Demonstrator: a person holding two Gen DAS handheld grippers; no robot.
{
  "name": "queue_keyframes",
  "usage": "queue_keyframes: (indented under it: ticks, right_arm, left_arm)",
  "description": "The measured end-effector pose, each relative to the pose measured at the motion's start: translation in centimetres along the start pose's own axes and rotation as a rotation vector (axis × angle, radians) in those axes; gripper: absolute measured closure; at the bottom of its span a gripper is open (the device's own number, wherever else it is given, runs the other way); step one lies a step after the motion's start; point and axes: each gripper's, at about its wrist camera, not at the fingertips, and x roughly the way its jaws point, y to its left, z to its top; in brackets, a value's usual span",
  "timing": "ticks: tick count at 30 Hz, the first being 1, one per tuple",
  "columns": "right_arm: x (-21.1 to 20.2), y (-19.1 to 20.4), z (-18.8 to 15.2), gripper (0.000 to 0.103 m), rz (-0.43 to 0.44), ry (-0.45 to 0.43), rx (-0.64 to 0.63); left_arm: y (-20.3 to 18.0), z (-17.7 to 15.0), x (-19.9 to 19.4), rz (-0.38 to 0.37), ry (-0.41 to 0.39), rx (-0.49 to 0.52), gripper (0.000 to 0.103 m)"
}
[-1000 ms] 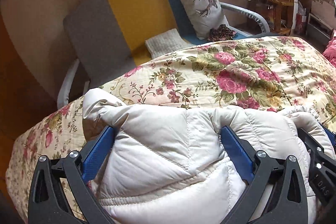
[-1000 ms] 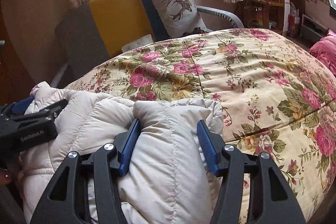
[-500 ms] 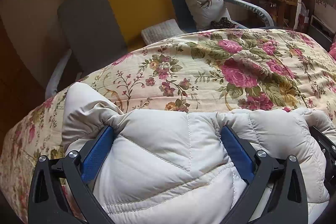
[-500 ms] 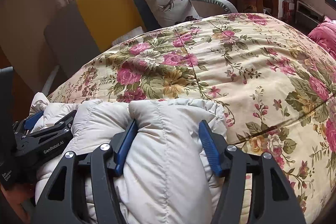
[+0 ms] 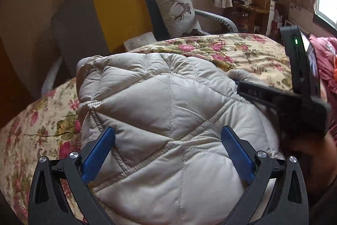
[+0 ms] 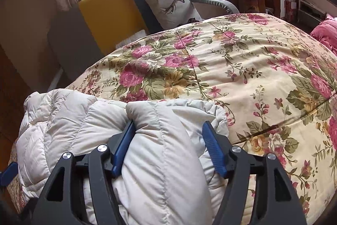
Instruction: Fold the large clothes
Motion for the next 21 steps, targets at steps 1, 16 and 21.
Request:
queue_keyframes:
  ticks: [1,16,21]
  right_arm:
    - [-0.2,0.1,-0.1,0.037,-0.001,-0.006,-0.005]
    - [-8.8,2.2,-2.8,0.007,-0.049,-0.122,-0.220]
    - [-6.7,-0.5,-4.5,0.003,-0.114,-0.086,-0.165]
  left_arm:
    - [-0.5,-0.8,0.0,0.029,-0.031,0.019,0.004]
    - [0.5,-2.5,0.0,0.023,-0.107,-0.023,0.003]
    - [2.1,-3.0,-2.2,-0.063,-0.100,-0.048,0.004]
